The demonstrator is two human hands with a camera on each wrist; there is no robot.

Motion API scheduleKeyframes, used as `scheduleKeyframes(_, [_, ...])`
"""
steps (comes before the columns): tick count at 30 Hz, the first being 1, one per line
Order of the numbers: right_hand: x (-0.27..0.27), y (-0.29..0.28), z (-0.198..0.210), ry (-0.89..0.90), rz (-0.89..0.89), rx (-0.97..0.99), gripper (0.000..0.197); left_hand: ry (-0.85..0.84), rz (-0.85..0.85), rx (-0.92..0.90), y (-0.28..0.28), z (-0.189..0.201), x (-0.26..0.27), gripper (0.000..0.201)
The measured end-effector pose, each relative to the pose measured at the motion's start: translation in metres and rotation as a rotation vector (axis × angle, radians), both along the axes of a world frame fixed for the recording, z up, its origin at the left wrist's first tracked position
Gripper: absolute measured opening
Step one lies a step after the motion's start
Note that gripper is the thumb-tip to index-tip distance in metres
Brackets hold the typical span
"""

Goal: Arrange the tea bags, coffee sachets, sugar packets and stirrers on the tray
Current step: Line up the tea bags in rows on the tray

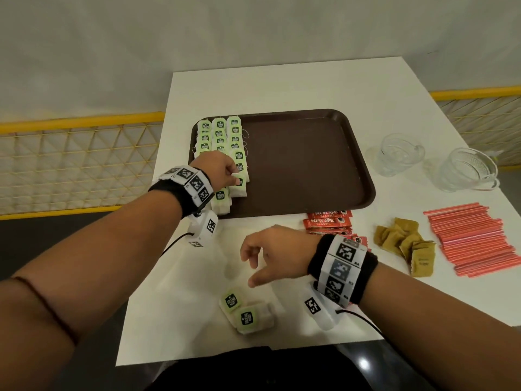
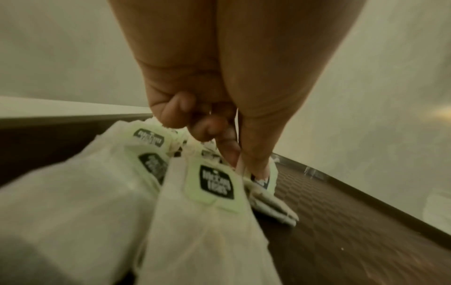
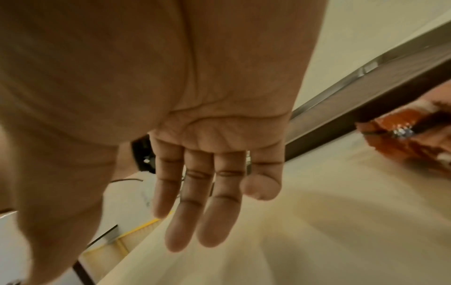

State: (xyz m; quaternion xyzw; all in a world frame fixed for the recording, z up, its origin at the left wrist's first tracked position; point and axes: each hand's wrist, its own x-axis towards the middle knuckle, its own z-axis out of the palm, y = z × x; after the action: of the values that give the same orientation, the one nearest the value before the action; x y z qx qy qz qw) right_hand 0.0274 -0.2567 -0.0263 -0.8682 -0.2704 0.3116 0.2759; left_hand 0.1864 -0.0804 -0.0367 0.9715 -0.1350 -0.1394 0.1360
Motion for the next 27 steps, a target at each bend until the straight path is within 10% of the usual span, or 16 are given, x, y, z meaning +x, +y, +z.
scheduleKeyframes(11, [-0.04,0.013,-0.019,-0.134,0.268,-0.206,0.052,0.019,-0.03,-0.161,0.015,0.014,-0.08,0.021])
scheduleKeyframes(17, [-0.036,0.016,-0.026,-0.199,0.328,-0.24,0.038,0.354,-0.312,0.068,0.031,0.01,-0.16,0.043])
scheduleKeyframes(27, [-0.025,0.005,-0.029,-0.235,0.225,-0.167,0.022,0.289,-0.375,0.194,0.023,-0.005,-0.193,0.038])
